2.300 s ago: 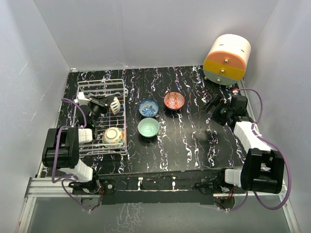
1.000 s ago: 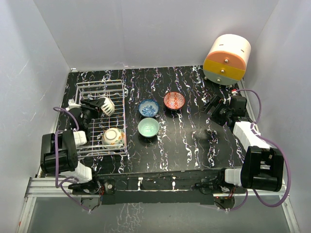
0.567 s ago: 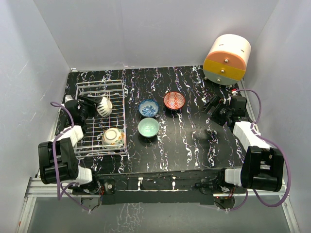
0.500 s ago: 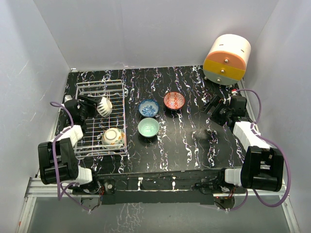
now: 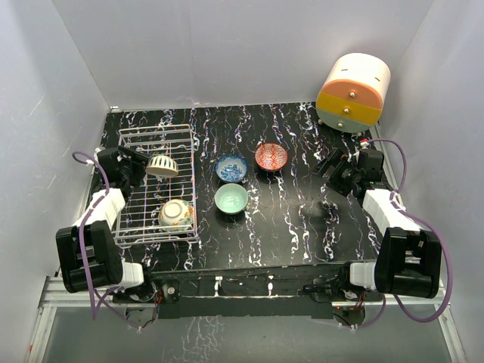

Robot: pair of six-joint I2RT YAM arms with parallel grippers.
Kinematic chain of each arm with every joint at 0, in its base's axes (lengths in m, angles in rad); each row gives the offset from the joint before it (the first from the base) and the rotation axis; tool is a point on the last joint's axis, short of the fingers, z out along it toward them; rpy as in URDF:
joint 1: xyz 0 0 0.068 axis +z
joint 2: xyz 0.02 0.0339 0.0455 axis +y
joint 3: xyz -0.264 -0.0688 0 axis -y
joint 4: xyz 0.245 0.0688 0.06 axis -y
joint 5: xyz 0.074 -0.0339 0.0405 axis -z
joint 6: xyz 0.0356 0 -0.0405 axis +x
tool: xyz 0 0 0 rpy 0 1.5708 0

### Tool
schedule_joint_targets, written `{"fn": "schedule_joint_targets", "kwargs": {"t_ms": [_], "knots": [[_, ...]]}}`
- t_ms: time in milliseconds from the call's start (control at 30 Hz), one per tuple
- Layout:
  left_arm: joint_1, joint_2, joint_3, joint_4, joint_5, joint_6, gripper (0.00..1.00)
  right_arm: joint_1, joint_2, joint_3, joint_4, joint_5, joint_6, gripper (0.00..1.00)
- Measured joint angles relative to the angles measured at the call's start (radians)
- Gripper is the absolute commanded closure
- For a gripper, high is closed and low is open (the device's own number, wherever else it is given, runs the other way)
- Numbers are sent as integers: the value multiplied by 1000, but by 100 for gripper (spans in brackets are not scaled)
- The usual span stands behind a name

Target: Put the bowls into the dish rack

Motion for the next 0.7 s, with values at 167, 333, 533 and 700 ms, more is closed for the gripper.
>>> {"fn": "schedule_joint_targets", "kwargs": {"t_ms": [167, 333, 533, 700], "knots": [[2, -24, -3, -27, -19, 16, 33, 0, 0, -1, 0, 0, 0, 2], [2, -41, -10, -33, -20, 32, 33, 0, 0, -6, 6, 0, 0, 2], [2, -98, -25, -67, -20, 58, 33, 0, 0, -15, 8, 0, 0, 2], [2, -182, -39, -99, -20, 68, 33, 0, 0, -16, 7, 0, 0, 2]]}}
